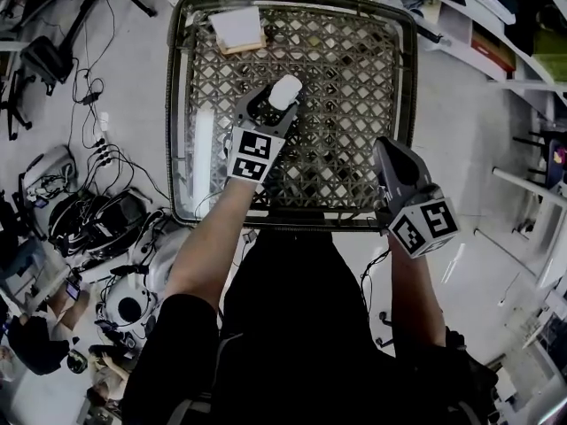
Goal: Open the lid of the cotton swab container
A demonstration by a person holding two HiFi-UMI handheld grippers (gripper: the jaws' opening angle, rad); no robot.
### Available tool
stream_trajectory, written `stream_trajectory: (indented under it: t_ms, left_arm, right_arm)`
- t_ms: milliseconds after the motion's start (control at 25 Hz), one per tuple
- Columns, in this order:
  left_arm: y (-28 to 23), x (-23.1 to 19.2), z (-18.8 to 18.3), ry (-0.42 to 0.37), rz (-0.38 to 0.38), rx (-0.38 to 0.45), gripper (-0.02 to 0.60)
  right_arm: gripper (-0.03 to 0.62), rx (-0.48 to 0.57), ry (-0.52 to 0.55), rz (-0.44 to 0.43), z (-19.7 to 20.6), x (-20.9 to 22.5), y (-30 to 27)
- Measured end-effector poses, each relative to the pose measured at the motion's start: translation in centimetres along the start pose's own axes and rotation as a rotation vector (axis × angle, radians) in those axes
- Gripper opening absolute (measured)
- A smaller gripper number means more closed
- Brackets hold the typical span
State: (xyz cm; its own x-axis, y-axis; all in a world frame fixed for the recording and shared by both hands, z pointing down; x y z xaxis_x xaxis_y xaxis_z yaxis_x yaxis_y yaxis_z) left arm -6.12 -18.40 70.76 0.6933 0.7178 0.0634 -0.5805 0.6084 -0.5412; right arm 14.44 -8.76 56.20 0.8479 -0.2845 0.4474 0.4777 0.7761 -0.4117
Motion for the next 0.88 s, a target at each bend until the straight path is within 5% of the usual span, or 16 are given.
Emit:
stream_trajectory:
  t_ms: [80, 400, 880]
  left_arm:
    - [-0.2, -0.1, 0.0, -0.007, 0.007, -0.009, 0.212]
    - [0.6, -0.6, -0.9, 0.022, 0.039, -0.041, 0.204]
    - [8.0, 0.7, -8.5, -0.036, 0.102, 0.062, 0.202]
  right_arm:
    - [0.011, -0.001, 0.000, 0.003, -0.3, 0.0, 0.1]
    - [0.012, -0.005, 0.001, 0.021, -1.2, -0.4, 1.1]
    - [0.012, 0.013, 0.032, -0.029, -4.3, -3.2, 3.1]
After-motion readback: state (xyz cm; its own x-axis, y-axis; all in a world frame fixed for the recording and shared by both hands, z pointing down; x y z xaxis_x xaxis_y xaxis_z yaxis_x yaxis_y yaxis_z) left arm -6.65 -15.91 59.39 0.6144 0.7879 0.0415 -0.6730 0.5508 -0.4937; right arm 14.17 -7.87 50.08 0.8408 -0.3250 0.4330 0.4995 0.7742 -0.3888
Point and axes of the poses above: the fingertips, and each gripper's own axes: y backward along the fingers, x to its right, z out of its underside, the point moved 5 cm from there along y, backward along the fingers, and after that the axes turned 9 degrees about -y, right-handed, at the moved point
